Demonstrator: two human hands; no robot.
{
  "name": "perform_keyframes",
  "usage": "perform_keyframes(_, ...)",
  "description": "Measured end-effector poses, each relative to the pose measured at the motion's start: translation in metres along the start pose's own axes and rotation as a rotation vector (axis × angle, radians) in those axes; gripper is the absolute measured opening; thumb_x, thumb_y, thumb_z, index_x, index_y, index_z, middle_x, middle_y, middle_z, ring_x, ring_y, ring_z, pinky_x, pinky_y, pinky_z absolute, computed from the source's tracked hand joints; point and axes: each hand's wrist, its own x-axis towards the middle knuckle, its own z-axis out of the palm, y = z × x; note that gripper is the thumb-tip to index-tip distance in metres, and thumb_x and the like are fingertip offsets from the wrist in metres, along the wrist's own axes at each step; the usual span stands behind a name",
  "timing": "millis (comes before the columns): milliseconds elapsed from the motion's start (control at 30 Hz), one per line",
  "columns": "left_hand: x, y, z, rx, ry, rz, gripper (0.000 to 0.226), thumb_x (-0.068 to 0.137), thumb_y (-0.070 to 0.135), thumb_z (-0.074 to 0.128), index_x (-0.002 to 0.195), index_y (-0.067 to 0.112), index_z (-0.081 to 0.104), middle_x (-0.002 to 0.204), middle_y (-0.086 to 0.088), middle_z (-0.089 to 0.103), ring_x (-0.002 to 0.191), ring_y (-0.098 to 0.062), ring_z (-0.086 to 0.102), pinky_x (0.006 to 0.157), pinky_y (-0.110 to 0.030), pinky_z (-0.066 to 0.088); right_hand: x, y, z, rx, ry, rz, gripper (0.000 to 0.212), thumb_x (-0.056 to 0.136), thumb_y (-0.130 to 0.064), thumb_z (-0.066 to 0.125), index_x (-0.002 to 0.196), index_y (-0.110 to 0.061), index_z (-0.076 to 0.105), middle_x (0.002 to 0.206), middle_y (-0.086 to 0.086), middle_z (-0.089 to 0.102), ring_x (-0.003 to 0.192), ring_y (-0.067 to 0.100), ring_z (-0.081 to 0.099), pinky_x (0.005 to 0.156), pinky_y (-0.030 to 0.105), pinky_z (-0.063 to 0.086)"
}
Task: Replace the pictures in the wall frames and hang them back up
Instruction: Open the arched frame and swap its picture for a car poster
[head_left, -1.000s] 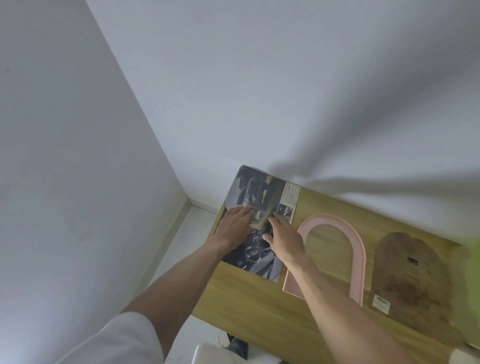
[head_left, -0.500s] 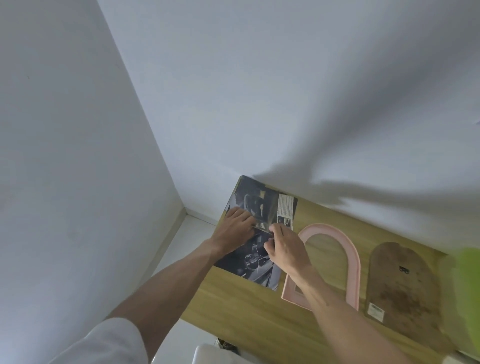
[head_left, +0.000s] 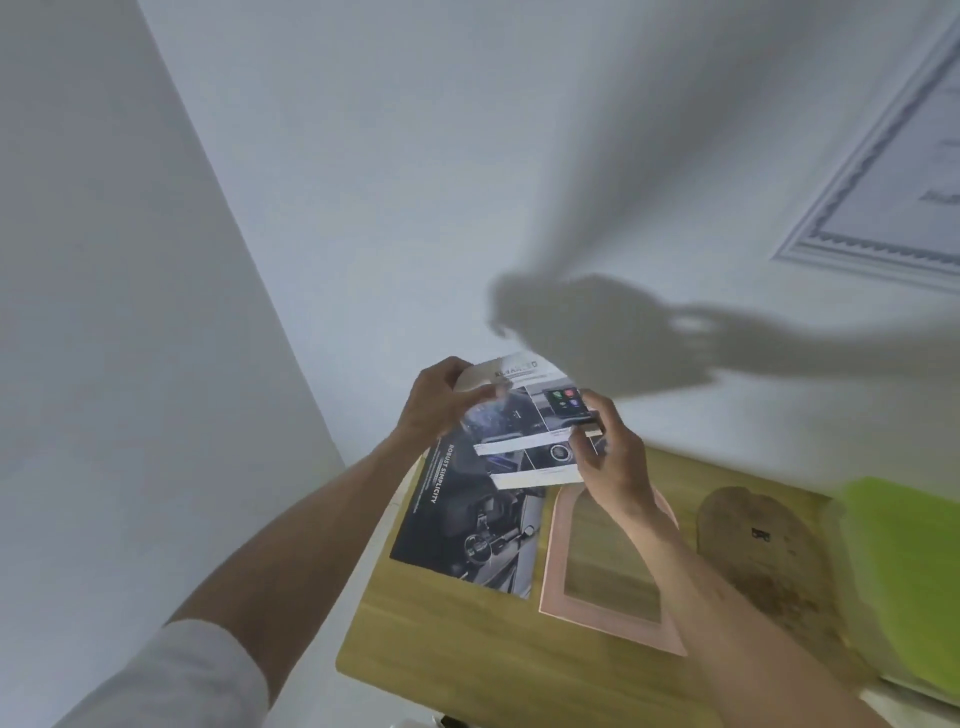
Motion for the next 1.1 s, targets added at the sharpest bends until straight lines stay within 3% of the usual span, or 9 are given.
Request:
perform_keyframes(67,-0.002,0.007,0.005,-0.147,-0.03,-0.062,0.04,0.066,0.037,0.088,0.092,0.014,0.068,0.088,-0.001,0.074,0.08,-0.015,0.07,0.077,-0.031,0.054,-0.002,-0.005,-0.015,0.186,0.096,0.153,0.049,0.092,-0.003,0.062,0.133,-0.025,0.048,0.109,-0.002,0.071,0.079,0.014,0.07,0.063,0.025,0.058)
perform_keyframes(167,-0.009,0.006,0.025,-0.223,-0.186,-0.137,0.029,0.072,0.019,0.085,0.096,0.011,0.069,0.096,-0.007,0.075,0.092,-0.027,0.073,0.087,-0.039,0.057,-0.01,-0.001,-0.032,0.34,0.213,0.325,0.051,0.09,-0.002,0.061,0.134,-0.025,0.046,0.108,-0.003,0.07,0.09,0.002,0.068,0.066,0.018,0.055)
perform_keyframes(300,-0.022,-0.002,0.062,-0.204,-0.274,-0.208,0.027,0.075,0.002,0.079,0.099,0.008,0.07,0.089,-0.005,0.075,0.086,-0.025,0.073,0.086,-0.039,0.058,-0.033,0.025,-0.05,0.285,0.254,0.482,0.051,0.089,-0.012,0.064,0.131,-0.036,0.046,0.113,-0.009,0.066,0.101,0.003,0.064,0.077,0.027,0.056)
perform_keyframes(433,-0.036,-0.016,0.101,-0.003,-0.322,-0.254,0.024,0.075,0.006,0.081,0.095,0.015,0.071,0.074,0.004,0.069,0.071,-0.015,0.067,0.083,-0.04,0.056,-0.062,0.057,-0.061,0.135,0.286,0.594,0.053,0.089,-0.01,0.066,0.135,-0.026,0.046,0.114,-0.005,0.061,0.09,-0.001,0.061,0.066,0.018,0.05)
perform_keyframes(633,-0.061,-0.037,0.152,0.29,-0.36,-0.279,0.02,0.08,0.009,0.076,0.098,0.013,0.066,0.084,-0.003,0.069,0.075,-0.018,0.068,0.072,-0.03,0.058,-0.102,0.116,-0.064,-0.033,0.129,0.744,0.044,0.088,-0.009,0.066,0.118,-0.037,0.049,0.108,-0.006,0.067,0.088,0.015,0.068,0.074,0.045,0.06)
perform_keyframes(700,-0.069,-0.044,0.164,0.377,-0.361,-0.288,0.024,0.082,0.009,0.075,0.105,0.011,0.066,0.089,-0.006,0.071,0.074,-0.017,0.069,0.069,-0.03,0.059,-0.109,0.129,-0.064,-0.073,0.084,0.761,0.045,0.087,-0.006,0.066,0.121,-0.031,0.053,0.109,-0.004,0.068,0.094,0.018,0.068,0.08,0.046,0.058)
perform_keyframes(833,-0.078,-0.057,0.179,0.483,-0.339,-0.312,0.031,0.085,0.009,0.072,0.114,0.007,0.063,0.1,-0.009,0.072,0.069,-0.013,0.066,0.053,-0.014,0.052,-0.117,0.14,-0.06,-0.202,-0.05,0.767,0.045,0.087,-0.016,0.064,0.129,-0.03,0.052,0.113,-0.007,0.065,0.098,0.017,0.065,0.082,0.042,0.057)
perform_keyframes(967,-0.084,-0.067,0.187,0.593,-0.306,-0.29,0.035,0.084,0.012,0.073,0.116,0.012,0.059,0.103,-0.007,0.071,0.083,-0.019,0.071,0.071,-0.031,0.061,-0.118,0.146,-0.058,-0.457,-0.16,0.753,0.043,0.089,-0.03,0.062,0.131,-0.026,0.052,0.118,0.004,0.055,0.108,0.025,0.057,0.089,0.04,0.052)
perform_keyframes(1100,-0.085,-0.063,0.187,0.778,-0.328,-0.192,0.064,0.077,0.024,0.076,0.134,0.02,0.048,0.121,-0.007,0.061,0.101,-0.026,0.065,0.083,-0.038,0.056,-0.116,0.144,-0.057,-0.597,-0.181,0.676,0.05,0.088,-0.035,0.065,0.135,-0.026,0.048,0.12,0.009,0.052,0.11,0.026,0.052,0.088,0.037,0.048)
